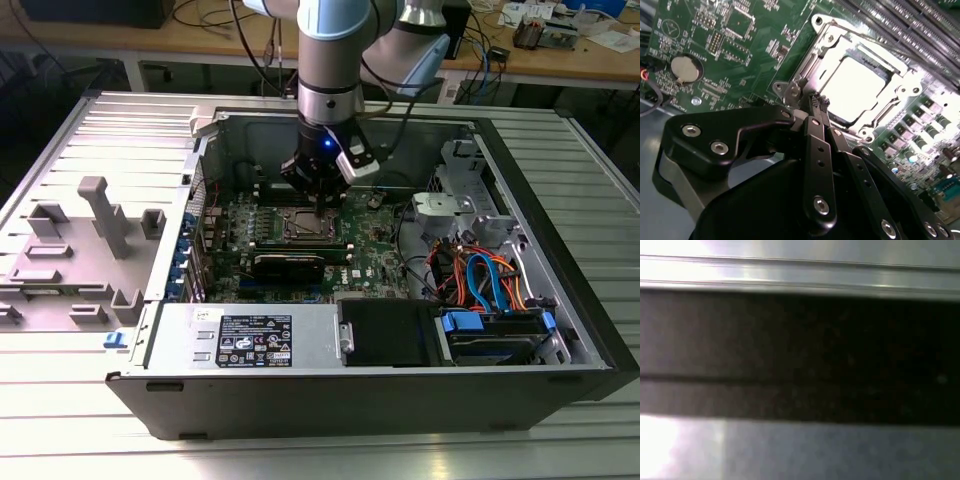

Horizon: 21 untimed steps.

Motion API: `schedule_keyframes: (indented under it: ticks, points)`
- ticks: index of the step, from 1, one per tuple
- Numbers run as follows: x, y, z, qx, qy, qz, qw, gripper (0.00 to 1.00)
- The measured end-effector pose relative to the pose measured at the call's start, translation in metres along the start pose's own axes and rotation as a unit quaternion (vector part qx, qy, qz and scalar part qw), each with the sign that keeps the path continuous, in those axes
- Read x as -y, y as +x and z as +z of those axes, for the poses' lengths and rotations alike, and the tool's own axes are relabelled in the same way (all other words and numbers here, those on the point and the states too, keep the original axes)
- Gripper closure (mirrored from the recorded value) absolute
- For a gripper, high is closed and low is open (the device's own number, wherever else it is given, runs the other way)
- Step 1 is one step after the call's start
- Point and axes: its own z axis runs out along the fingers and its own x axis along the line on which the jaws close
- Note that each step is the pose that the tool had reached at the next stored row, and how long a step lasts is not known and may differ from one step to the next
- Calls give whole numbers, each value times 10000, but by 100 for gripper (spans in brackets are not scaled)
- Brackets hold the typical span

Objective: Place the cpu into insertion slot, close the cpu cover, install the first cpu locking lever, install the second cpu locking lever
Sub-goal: 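Install the second cpu locking lever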

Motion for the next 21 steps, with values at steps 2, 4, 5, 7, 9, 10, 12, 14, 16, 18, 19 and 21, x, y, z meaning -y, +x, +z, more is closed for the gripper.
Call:
schedule_keyframes:
  ticks: [2,4,5,7,9,10,12,14,16,18,19,21]
  points:
    - [18,1,-6,-1,8,0,10000,89]
    - [33,1,-22,-2,20,0,10000,89]
    - [43,1,-45,-1,22,0,10000,89]
    - [54,1,-63,-1,22,0,10000,89]
    - [68,2,-69,-1,24,0,10000,89]
    - [75,2,-69,-1,25,-1,10000,89]
    - [105,4,-69,-1,25,0,10000,89]
    - [140,5,-68,-1,25,0,10000,89]
    - [185,7,-67,-1,25,0,10000,89]
    - [216,8,-67,-1,26,-1,10000,89]
    - [223,9,-67,-1,27,0,10000,89]
    - [236,9,-68,-1,30,-1,10000,89]
